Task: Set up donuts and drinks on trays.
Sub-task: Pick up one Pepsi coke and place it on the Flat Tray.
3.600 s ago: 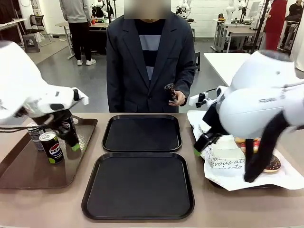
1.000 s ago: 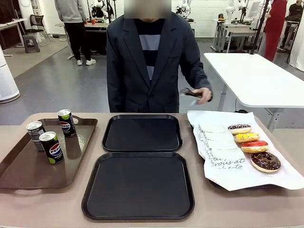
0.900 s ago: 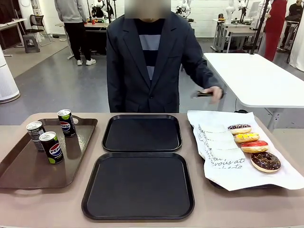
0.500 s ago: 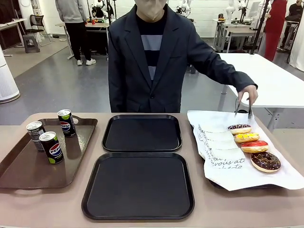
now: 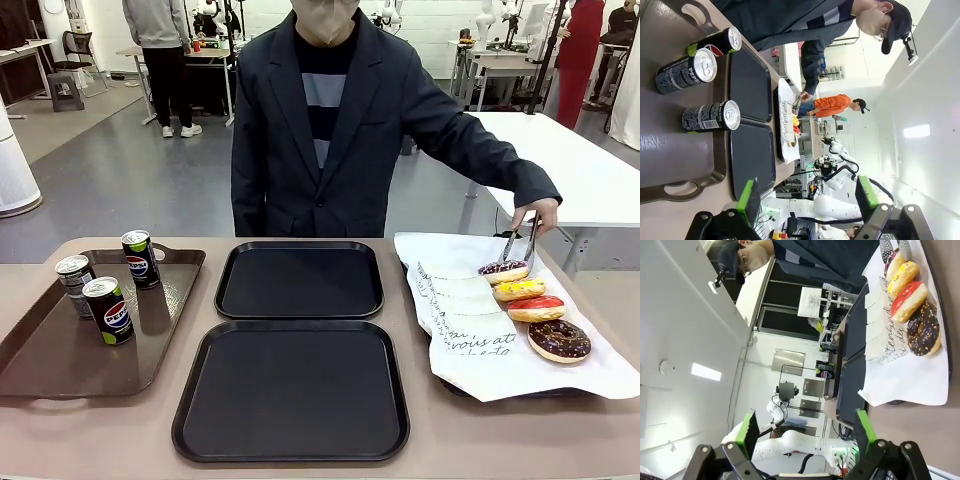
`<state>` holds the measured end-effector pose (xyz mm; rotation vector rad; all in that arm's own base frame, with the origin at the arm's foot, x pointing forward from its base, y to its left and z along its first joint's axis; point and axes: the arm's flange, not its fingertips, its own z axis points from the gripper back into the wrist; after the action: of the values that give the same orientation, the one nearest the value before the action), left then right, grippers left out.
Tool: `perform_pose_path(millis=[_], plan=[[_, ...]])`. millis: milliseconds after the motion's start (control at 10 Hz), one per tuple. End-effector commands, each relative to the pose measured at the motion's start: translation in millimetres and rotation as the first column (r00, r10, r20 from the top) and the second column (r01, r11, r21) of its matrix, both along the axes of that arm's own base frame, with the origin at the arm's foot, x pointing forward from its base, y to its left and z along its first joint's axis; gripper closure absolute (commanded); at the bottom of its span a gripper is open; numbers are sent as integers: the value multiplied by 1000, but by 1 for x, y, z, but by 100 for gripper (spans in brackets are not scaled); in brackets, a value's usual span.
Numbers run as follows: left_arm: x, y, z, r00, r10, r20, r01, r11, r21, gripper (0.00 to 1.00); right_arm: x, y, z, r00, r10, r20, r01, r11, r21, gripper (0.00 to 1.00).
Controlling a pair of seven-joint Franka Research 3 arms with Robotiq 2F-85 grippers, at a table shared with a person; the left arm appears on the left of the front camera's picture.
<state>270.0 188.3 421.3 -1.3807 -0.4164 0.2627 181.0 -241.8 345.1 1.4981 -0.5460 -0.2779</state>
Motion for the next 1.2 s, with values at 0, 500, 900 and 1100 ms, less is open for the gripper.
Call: perform_pose_path(millis=[0, 500, 900, 1100], plan=[[1, 1, 0, 999, 8, 36, -8, 1000, -12, 0, 2, 2, -2, 999, -13, 29, 13, 1000, 11, 0], [1, 1, 0, 999, 8, 36, -8, 1000, -12, 0, 2, 2, -2, 999, -13, 29, 13, 1000, 11, 0], [-14, 5, 36, 994, 113, -8, -112, 992, 58, 0, 2, 2, -2, 999, -13, 29, 13, 1000, 11, 0], [-14, 1, 118, 988, 154, -21, -135, 917, 376, 0, 2, 2, -2, 999, -13, 29, 13, 1000, 11, 0]])
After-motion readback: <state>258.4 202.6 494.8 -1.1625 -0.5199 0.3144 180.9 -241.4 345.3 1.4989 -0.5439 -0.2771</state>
